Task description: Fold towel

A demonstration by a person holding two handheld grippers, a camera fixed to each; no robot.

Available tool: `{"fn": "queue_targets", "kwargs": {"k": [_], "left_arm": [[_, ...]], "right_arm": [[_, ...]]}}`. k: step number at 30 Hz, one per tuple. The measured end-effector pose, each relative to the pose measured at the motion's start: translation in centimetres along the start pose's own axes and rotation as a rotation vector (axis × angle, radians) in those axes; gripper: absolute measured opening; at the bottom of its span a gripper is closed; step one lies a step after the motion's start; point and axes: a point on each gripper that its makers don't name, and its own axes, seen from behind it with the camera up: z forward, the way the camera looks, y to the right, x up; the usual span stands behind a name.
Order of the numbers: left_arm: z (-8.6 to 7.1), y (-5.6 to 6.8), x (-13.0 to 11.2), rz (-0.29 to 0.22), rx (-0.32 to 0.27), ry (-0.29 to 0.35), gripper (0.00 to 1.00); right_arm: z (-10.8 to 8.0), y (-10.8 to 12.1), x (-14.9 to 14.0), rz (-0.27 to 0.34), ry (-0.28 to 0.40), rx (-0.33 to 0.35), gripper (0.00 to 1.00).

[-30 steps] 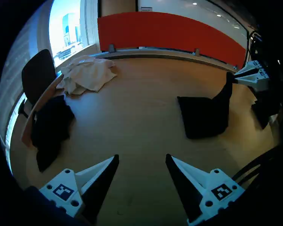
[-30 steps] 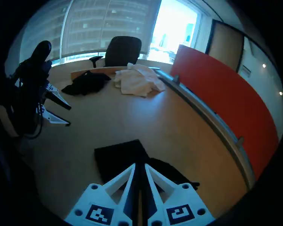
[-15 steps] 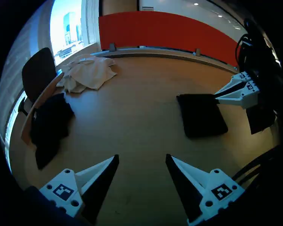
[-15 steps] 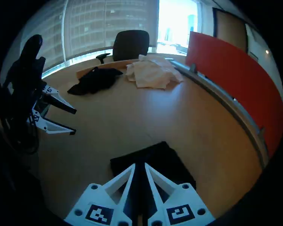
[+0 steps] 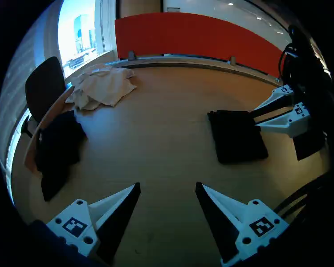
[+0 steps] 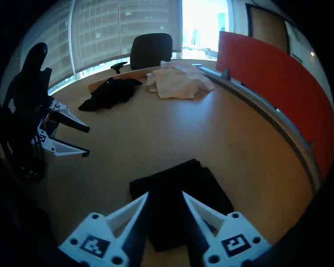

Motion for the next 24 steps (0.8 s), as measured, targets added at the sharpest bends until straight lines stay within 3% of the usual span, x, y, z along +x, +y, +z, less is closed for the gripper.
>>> {"fn": "queue_targets", "kwargs": {"k": [3,12,24], "left_arm": [[0.0,0.0,0.1,0.001,0.001,0.001,0.92],[-0.1,-0.1,0.1,0.004,0.003,0.000,0.92],[-0.1,-0.1,0.1,0.005,0.004,0.000,0.92]], "right_arm": [[-0.3,0.1,-0.3,0.007,-0.002,-0.003,0.69],[-0.8,0.1,-2.0,0.031,-0.019,-0.021,0.69],[-1.7,-0.5,-6.7,0.097,-0.068,-0.047,0.69]]}}
